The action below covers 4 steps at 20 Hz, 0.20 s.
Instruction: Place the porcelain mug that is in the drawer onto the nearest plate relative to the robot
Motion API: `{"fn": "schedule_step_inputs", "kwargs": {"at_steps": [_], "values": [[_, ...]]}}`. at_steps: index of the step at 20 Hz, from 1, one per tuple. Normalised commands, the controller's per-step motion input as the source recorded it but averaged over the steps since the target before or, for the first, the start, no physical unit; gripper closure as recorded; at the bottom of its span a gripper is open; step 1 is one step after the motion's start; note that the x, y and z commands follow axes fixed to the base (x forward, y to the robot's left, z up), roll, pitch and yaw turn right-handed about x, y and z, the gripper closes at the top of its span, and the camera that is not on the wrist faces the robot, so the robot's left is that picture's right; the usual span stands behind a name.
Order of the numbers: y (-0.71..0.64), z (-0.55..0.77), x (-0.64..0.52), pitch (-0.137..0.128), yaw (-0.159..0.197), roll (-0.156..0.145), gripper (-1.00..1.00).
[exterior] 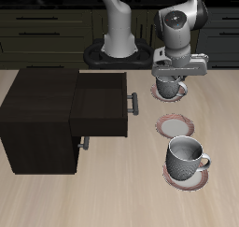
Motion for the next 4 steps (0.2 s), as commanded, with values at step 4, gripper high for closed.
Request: {"fn": "schedule_step_inputs", "kwargs": {"at_steps": [4], "values": [[-0.03, 0.38, -0.10, -0.037, -0.012, 0.012, -1.00]]}}
